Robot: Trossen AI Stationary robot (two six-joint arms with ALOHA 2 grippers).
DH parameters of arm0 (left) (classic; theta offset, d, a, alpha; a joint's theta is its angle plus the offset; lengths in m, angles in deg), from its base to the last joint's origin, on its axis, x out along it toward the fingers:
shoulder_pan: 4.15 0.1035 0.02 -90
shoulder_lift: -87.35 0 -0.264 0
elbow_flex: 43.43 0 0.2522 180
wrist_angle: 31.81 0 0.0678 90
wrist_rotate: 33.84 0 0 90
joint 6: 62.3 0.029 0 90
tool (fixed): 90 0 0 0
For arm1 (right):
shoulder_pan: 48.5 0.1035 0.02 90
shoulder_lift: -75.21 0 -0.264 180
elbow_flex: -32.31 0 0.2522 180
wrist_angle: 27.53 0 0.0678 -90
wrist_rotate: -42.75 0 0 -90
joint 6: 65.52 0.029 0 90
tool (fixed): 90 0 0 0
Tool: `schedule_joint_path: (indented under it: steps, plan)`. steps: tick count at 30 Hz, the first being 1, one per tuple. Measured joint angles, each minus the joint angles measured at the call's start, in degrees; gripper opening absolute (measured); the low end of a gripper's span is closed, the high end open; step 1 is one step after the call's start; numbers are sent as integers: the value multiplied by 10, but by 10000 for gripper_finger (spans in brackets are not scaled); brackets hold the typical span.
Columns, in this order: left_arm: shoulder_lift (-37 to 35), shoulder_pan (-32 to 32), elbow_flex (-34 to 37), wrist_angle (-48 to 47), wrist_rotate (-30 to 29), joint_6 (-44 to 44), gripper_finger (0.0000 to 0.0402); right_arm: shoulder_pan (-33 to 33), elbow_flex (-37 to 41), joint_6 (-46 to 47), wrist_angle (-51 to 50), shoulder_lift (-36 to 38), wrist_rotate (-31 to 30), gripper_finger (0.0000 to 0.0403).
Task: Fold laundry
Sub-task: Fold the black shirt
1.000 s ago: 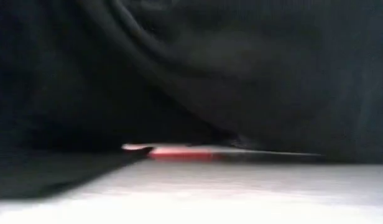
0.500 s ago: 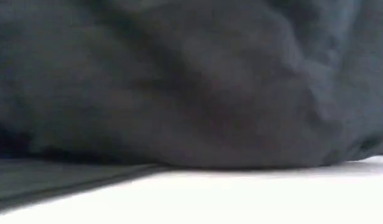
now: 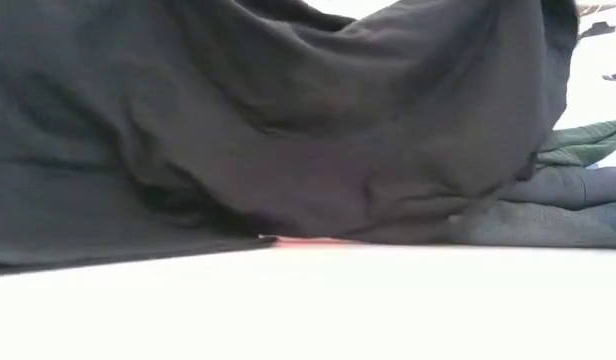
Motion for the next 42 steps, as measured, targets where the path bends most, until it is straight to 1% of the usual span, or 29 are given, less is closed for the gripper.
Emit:
schedule_joint_path:
  steps: [5, 8, 13, 16, 18, 19, 21, 23, 24, 27, 30, 33, 35, 37, 38, 39, 40, 42]
  plan:
    - [-4, 0, -43, 1, -10, 88, 0, -80, 11, 0, 0, 49, 70, 17]
    - [-4, 0, -67, 2, -26, 150, 0, -127, 41, 6, -1, 81, 96, 17]
    - [-4, 0, -95, 1, -86, 228, 0, -190, 136, 52, 1, 135, 108, 17]
    - [-4, 0, -104, 1, -112, 261, 0, -213, 210, 119, -1, 164, 112, 17]
    - [-5, 0, -108, 1, -121, 274, 0, -221, 261, 171, -1, 174, 144, 17]
    - [-6, 0, -108, 1, -122, 276, 0, -221, 281, 180, -1, 179, 158, 18]
    - [-9, 0, -108, 0, -128, 277, 0, -223, 314, 196, 1, 187, 167, 29]
    - [-13, 0, -108, -5, -136, 273, 0, -224, 336, 212, 2, 193, 161, 45]
    - [-15, 0, -108, -10, -143, 268, 0, -224, 342, 218, 2, 195, 149, 54]
    - [-18, 0, -108, -31, -164, 249, 0, -224, 348, 225, 9, 195, 97, 74]
    - [-18, 0, -108, -54, -170, 227, 0, -223, 347, 219, 38, 196, 27, 88]
    - [-18, 0, -108, -73, -170, 205, 0, -224, 341, 171, 93, 196, -70, 94]
    - [-18, 0, -108, -81, -170, 196, 0, -228, 338, 128, 156, 194, -148, 96]
    - [-18, 0, -108, -84, -170, 196, 0, -238, 331, 32, 238, 189, -208, 97]
    - [-18, 0, -108, -85, -170, 197, 0, -245, 325, -28, 276, 186, -222, 97]
    - [-18, 0, -108, -85, -170, 197, 0, -254, 318, -92, 309, 184, -223, 97]
    - [-18, 0, -108, -85, -170, 196, 0, -262, 311, -154, 336, 181, -208, 97]
    - [-18, 0, -108, -85, -165, 193, 0, -277, 299, -260, 370, 177, -131, 99]
